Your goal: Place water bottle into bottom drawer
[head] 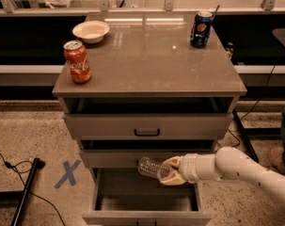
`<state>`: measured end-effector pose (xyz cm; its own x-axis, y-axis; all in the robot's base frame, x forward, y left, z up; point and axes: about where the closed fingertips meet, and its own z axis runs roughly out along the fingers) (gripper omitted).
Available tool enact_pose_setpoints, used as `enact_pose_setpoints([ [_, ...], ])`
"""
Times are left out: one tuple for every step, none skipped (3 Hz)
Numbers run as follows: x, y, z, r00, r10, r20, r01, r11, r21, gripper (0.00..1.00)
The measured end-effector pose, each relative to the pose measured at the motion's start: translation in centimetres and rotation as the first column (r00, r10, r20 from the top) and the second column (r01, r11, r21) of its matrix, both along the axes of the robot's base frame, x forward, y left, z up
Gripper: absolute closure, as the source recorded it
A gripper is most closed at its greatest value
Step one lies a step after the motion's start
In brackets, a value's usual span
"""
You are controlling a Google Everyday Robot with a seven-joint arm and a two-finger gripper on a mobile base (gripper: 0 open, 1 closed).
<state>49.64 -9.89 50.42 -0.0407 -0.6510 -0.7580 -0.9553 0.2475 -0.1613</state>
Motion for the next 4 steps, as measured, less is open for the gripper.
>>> enact_pose_setpoints([
  [1.0,0.2,-5.2,0.997,-0.031,-0.07,0.028,0.998,-0.05,1.0],
  [0.7,-1.5,-14.7,0.9846,-0.066,-0.162,0.042,0.989,-0.145,1.0],
  [0.0,-3.0,-20.7,0.976,-0.098,-0.194,0.061,0.98,-0.189,1.0],
  [-0.3,-3.9,-23.6,0.9733,-0.124,-0.193,0.082,0.974,-0.212,1.0],
])
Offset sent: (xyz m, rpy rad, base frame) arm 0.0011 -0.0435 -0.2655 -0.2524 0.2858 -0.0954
